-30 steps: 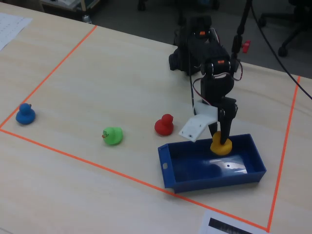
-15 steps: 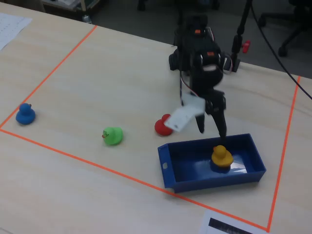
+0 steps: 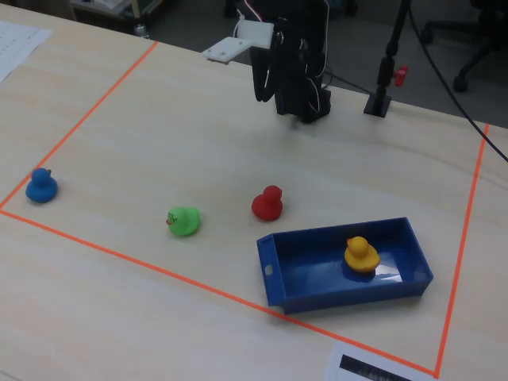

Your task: Grasp yellow duck and put it into box.

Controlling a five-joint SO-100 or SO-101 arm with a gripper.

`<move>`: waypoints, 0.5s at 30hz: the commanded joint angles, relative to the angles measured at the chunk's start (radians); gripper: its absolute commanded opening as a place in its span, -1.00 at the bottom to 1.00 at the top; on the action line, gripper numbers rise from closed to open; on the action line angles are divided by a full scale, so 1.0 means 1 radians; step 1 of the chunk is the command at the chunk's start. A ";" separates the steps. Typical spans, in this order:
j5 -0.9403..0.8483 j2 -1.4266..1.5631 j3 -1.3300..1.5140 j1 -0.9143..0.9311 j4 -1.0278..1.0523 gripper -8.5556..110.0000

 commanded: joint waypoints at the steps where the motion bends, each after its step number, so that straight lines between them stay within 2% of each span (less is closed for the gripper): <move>1: -0.018 0.387 0.583 -0.006 -0.101 -0.85; 7: -0.058 0.718 1.074 -0.015 -0.221 -0.85; 15: -0.123 0.951 1.399 0.023 -0.282 -0.85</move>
